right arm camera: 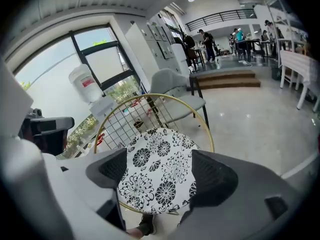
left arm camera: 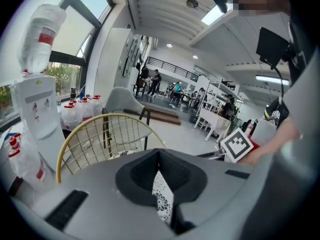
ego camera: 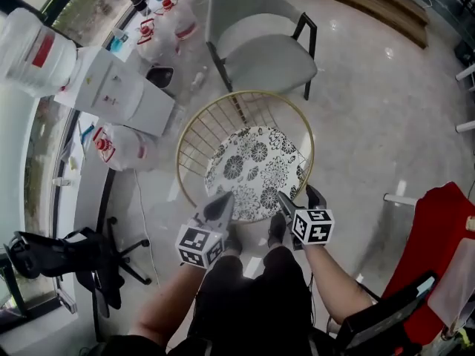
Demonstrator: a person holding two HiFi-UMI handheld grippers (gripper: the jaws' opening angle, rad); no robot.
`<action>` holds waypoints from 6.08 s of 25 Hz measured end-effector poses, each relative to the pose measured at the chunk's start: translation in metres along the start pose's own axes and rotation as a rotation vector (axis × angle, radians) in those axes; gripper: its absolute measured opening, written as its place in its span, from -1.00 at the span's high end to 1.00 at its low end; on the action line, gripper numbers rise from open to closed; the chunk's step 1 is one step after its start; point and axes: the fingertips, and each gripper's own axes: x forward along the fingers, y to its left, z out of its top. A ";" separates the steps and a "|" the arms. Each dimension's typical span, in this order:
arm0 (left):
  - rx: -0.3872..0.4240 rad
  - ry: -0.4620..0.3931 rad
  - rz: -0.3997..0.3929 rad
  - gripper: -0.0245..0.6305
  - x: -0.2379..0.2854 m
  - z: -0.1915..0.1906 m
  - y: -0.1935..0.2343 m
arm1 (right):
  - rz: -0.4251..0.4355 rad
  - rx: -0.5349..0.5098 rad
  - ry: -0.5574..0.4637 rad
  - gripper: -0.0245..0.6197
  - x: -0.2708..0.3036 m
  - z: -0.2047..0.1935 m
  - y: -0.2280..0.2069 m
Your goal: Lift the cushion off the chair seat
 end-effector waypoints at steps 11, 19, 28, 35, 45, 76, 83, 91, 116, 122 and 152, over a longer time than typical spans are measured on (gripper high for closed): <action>0.016 0.124 -0.033 0.90 0.042 -0.075 -0.001 | -0.086 0.178 0.223 -0.31 0.049 -0.121 -0.055; 0.016 0.188 -0.032 0.90 0.064 -0.129 0.010 | -0.152 0.296 0.259 -0.31 0.091 -0.167 -0.088; 0.019 0.225 -0.053 0.90 0.082 -0.157 0.024 | -0.222 0.400 0.260 -0.33 0.139 -0.191 -0.121; 0.026 0.235 -0.080 0.90 0.086 -0.167 0.027 | -0.251 0.416 0.233 -0.33 0.159 -0.200 -0.131; 0.029 0.242 -0.117 0.90 0.080 -0.170 0.024 | -0.236 0.426 0.280 -0.20 0.157 -0.222 -0.136; 0.008 0.160 -0.278 0.90 0.000 -0.079 -0.032 | -0.266 0.422 0.196 0.80 0.026 -0.160 -0.097; 0.008 0.089 -0.215 0.90 -0.018 -0.048 -0.028 | -0.206 0.330 0.157 0.80 -0.001 -0.113 -0.062; -0.013 0.032 -0.183 0.90 -0.044 -0.016 -0.031 | -0.148 0.067 0.107 0.81 -0.033 -0.053 -0.010; 0.031 -0.317 -0.009 0.90 -0.124 0.138 0.009 | -0.037 -0.269 -0.171 0.82 -0.132 0.156 0.099; 0.045 -0.388 0.025 0.90 -0.144 0.178 0.011 | -0.010 -0.305 -0.317 0.82 -0.167 0.206 0.134; 0.150 -0.578 0.052 0.90 -0.220 0.254 -0.014 | 0.037 -0.437 -0.619 0.85 -0.252 0.276 0.225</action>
